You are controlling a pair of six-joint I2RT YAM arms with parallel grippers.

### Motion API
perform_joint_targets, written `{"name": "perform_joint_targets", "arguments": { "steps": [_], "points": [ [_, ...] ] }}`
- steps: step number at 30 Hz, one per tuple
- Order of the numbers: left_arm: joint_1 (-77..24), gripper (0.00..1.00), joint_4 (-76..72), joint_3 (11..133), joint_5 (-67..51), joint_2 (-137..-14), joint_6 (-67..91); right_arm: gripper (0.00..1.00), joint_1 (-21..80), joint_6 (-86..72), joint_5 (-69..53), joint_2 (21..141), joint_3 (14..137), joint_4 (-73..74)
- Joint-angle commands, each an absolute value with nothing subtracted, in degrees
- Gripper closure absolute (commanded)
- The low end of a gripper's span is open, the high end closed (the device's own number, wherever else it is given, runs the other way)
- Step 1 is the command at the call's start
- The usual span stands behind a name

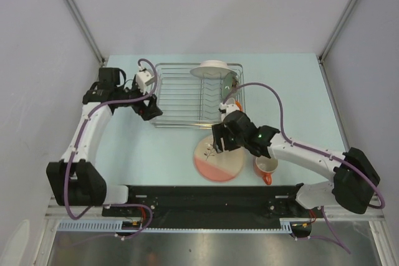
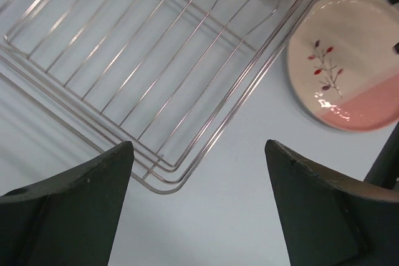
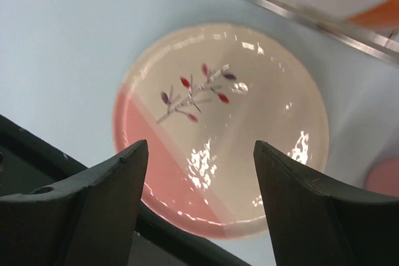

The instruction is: Load the mixed dishes into the dish rack

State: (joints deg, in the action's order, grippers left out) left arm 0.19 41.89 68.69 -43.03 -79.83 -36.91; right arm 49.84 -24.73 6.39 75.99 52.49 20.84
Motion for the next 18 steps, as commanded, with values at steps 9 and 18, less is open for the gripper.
{"name": "perform_joint_targets", "arguments": {
  "steps": [9,18],
  "points": [
    [-0.2,0.09,47.0,69.4,-48.9,-73.7,-37.2,0.2,54.4,-30.4,20.6,76.4,40.2,17.7],
    [-0.2,0.09,46.6,68.4,-48.3,-74.8,-37.7,0.18,54.3,-31.5,23.4,75.9,38.5,17.1]
  ]
}}
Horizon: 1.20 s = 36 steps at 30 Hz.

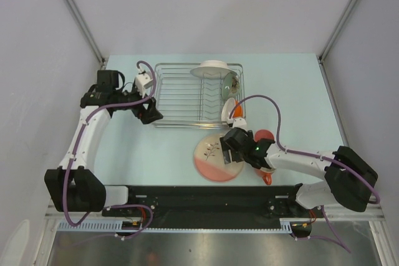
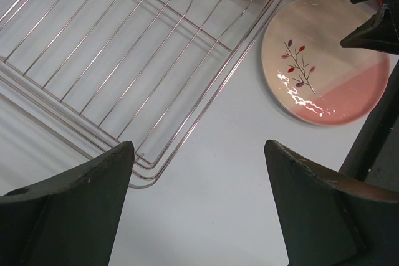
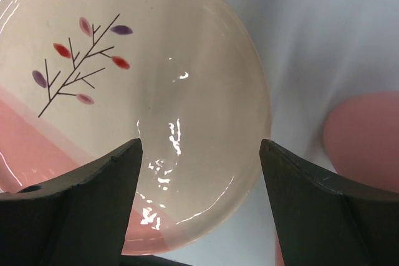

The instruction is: Load the mixed dishes into the dish rack

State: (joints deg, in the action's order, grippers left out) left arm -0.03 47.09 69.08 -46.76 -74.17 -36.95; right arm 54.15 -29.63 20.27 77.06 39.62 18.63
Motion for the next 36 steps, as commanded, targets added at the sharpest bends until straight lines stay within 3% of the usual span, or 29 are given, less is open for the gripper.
{"name": "perform_joint_targets", "arguments": {
  "steps": [1,10,22,32,36],
  "points": [
    [-0.2,0.09,46.6,68.3,-48.3,-74.8,-37.8,0.18,54.3,-31.6,23.4,76.4,38.3,16.6],
    [-0.2,0.09,46.8,68.0,-48.3,-75.6,-38.7,0.18,53.4,-30.8,22.9,79.8,37.7,15.6],
    [-0.2,0.1,46.4,68.0,-49.1,-76.7,-38.1,0.18,51.7,-31.7,22.6,76.0,37.6,20.1],
    [-0.2,0.11,48.3,68.9,-48.6,-76.4,-39.7,0.2,51.7,-29.8,9.0,82.2,39.4,13.5],
    [1.5,0.16,55.3,70.8,-47.0,-75.6,-47.8,0.21,51.7,-28.3,4.4,85.2,41.9,12.3]
  ]
}}
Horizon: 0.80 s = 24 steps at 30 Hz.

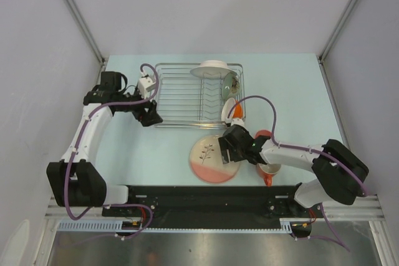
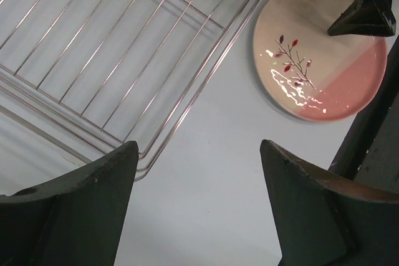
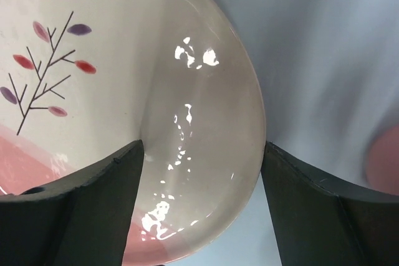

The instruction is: Load the mixed dishes into the dish rack

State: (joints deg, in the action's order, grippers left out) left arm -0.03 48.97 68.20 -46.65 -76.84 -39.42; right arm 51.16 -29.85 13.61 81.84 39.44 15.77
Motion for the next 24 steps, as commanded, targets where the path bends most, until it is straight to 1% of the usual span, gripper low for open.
{"name": "perform_joint_targets", "arguments": {
  "steps": [1,5,7,10,13,14,16,17,18,19,21,22,24],
  "points": [
    [2.1,0.18,56.8,71.1,-46.8,-75.7,-49.5,0.22,51.7,-28.2,3.9,86.3,42.3,12.1],
    [4.1,0.22,67.4,72.9,-46.5,-77.6,-59.3,0.23,51.8,-27.7,1.6,88.7,43.1,11.2],
    [4.6,0.24,75.7,73.6,-45.5,-79.6,-66.2,0.24,51.8,-27.4,0.9,89.5,43.2,10.0],
    [4.8,0.26,83.7,72.1,-43.4,-81.7,-72.0,0.29,51.9,-27.2,0.6,91.5,43.5,8.7],
    [4.8,0.26,83.8,68.7,-42.5,-82.6,-72.8,0.44,51.8,-26.9,-2.5,93.5,43.7,7.4],
    [4.7,0.26,83.4,68.4,-42.8,-82.9,-72.9,0.46,51.8,-26.8,-2.5,94.5,43.9,7.3],
    [4.8,0.25,82.9,67.9,-43.5,-83.6,-72.5,0.55,51.9,-26.7,-3.2,95.4,44.1,6.7],
    [4.8,0.25,81.8,67.9,-44.0,-83.9,-72.1,0.66,51.8,-26.8,-3.4,95.7,44.0,6.6],
    [4.8,0.25,81.3,68.3,-44.3,-84.7,-71.5,0.72,51.7,-26.7,-3.5,96.3,44.0,6.3],
    [4.7,0.25,80.9,68.6,-44.5,-85.2,-71.3,0.83,51.6,-26.8,-3.8,96.7,43.9,5.9],
    [4.7,0.25,79.8,69.9,-45.2,-86.6,-70.5,0.96,51.5,-27.1,-4.0,97.7,43.8,5.4],
    [4.7,0.25,79.5,70.3,-45.3,-87.0,-70.2,1.0,51.4,-27.2,-4.4,98.1,43.7,4.8],
    [4.4,0.25,79.3,71.3,-45.9,-88.0,-70.0,1.0,51.2,-27.6,-5.1,98.9,43.4,3.9]
  ]
}}
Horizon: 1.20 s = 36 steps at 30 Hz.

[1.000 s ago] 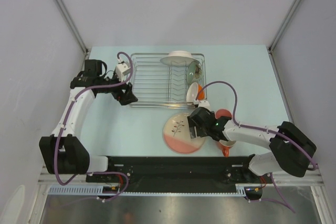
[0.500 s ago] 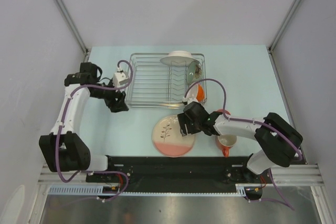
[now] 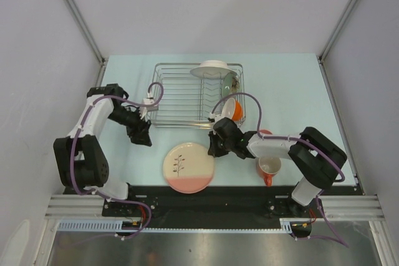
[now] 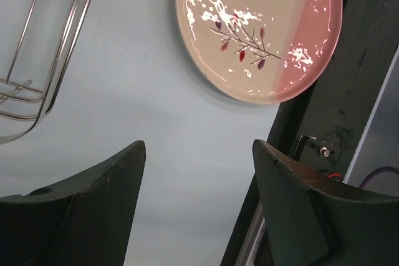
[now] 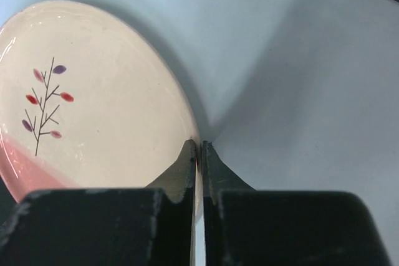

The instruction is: Load the mixed dishes into the dish rack

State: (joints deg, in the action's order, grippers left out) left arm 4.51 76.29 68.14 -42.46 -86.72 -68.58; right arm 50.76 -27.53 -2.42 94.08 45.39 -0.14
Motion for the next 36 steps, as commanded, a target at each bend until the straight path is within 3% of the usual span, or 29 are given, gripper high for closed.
{"name": "perform_joint_targets", "arguments": {
  "steps": [1,6,15,36],
  "points": [
    [4.2,0.25,79.1,71.5,-46.0,-88.2,-69.8,1.0,51.1,-27.6,-5.4,98.9,43.2,3.5],
    [0.8,0.22,76.8,72.5,-46.5,-90.4,-68.7,1.0,51.0,-26.3,-5.9,96.4,43.4,3.6],
    [-7.3,0.2,77.5,80.5,-50.1,-97.9,-66.4,1.0,55.5,-19.5,3.6,83.6,49.9,11.0],
    [-16.3,0.15,83.9,86.8,-56.7,-107.2,-73.5,1.0,60.7,-13.3,12.2,85.3,66.7,18.0]
  ]
}}
